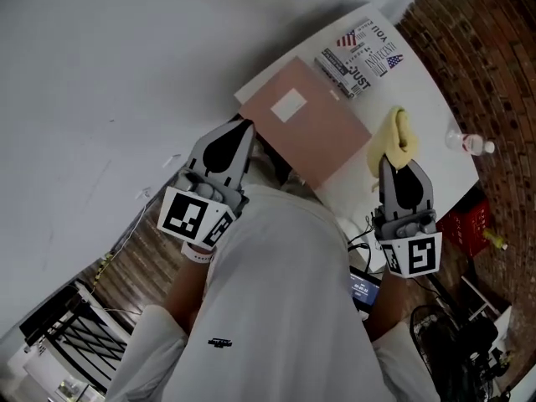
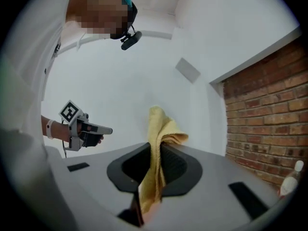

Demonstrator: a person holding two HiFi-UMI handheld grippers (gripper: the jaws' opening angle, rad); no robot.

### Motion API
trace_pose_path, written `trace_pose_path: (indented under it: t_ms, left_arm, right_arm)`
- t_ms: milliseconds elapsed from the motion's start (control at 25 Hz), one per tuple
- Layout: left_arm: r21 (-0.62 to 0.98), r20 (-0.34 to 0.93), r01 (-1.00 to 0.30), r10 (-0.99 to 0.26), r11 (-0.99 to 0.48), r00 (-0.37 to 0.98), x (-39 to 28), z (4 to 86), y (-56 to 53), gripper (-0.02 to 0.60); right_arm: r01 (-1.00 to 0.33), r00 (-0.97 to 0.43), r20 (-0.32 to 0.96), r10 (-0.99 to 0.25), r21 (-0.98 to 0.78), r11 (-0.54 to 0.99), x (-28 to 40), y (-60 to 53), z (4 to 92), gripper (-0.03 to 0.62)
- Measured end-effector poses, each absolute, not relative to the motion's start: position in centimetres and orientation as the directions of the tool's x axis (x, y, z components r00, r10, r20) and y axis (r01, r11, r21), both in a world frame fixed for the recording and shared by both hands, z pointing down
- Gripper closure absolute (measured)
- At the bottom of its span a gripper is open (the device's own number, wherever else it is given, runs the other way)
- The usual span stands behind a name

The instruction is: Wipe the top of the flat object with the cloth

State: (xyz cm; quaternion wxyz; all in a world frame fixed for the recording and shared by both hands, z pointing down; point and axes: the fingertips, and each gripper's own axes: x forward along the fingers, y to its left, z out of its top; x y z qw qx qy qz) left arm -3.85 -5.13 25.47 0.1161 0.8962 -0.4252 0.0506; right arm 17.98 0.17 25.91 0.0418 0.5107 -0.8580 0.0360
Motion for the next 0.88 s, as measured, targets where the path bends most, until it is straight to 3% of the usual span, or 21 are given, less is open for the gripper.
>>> trace_pose_path:
  t_ms: [240,880]
  left_arm:
    - [0.129,0.160,-0.769,-0.752,-0.626,0.639,-3.3,24.1,-5.4,0.566]
    - [0.113,0.151,-0.715,-0.699,-0.690,0.699,0.3,23.9,-3.8,0.566]
  right_arm:
    - [-0.926,-0.377,0.099,-0.921,-0.021,0.377,19.1,1.7,26.0,0.537]
    - [-0.937,-0.335,0.137,-0.932,0.057,0.345,18.9,3.4,25.4,0.539]
